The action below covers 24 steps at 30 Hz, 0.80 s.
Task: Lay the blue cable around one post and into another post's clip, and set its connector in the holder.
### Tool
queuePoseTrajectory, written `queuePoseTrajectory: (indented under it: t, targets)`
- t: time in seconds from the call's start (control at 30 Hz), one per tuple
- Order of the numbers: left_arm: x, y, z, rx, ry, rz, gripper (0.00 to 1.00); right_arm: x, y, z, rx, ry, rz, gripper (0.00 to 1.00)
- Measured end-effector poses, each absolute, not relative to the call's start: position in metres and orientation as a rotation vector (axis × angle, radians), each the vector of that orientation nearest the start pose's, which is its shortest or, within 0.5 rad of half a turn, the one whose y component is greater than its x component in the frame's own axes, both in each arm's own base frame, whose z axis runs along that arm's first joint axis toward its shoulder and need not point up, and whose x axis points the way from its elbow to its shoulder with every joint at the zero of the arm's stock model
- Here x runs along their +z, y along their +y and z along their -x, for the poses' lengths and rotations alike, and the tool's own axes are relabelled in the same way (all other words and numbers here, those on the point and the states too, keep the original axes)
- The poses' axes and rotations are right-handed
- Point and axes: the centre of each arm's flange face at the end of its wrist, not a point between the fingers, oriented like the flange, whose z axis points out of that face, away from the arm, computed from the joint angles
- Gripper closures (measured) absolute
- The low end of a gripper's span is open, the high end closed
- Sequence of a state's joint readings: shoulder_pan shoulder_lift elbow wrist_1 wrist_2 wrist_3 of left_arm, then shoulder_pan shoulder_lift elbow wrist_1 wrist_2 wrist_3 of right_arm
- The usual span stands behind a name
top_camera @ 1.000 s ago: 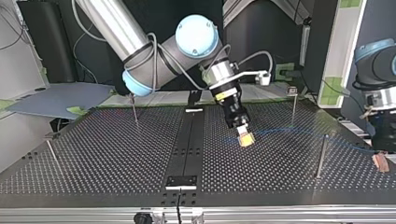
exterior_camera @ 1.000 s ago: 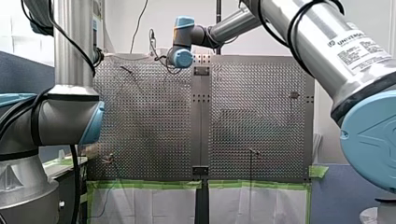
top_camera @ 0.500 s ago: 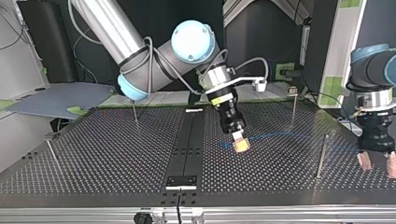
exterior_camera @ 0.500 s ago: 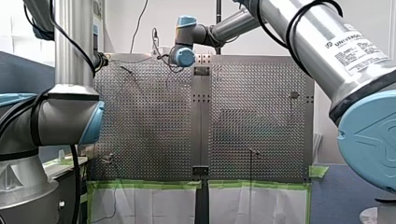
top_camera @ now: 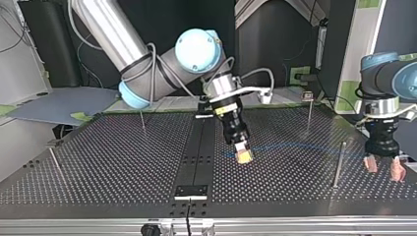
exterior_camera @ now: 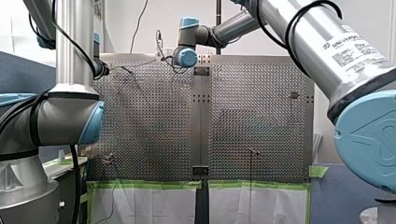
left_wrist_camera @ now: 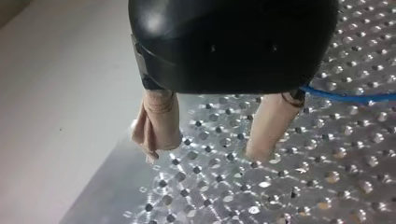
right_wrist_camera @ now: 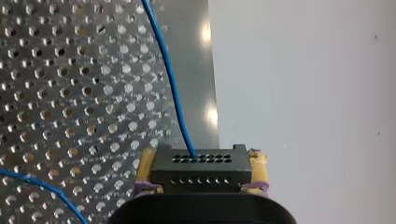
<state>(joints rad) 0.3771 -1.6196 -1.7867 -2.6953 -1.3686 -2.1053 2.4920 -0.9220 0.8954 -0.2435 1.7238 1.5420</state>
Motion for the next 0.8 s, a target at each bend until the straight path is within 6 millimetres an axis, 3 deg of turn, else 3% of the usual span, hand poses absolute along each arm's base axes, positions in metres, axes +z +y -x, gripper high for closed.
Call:
queuePoseTrajectory:
  t: [0.3, 0.6, 0.8]
  targets:
    - [0.384, 0.035, -0.543, -0.286, 1.363, 0.447, 0.00, 0.439, -0.397, -0.670, 1.895, -0.679, -1.449, 0.91]
    - [0.381, 0.021, -0.545, -0.303, 1.378, 0.430, 0.00, 0.431, -0.422, -0.652, 1.823, -0.720, -1.463, 0.91]
    - [0.379, 0.013, -0.545, -0.313, 1.382, 0.426, 0.00, 0.414, -0.442, -0.634, 1.742, -0.774, -1.493, 0.91]
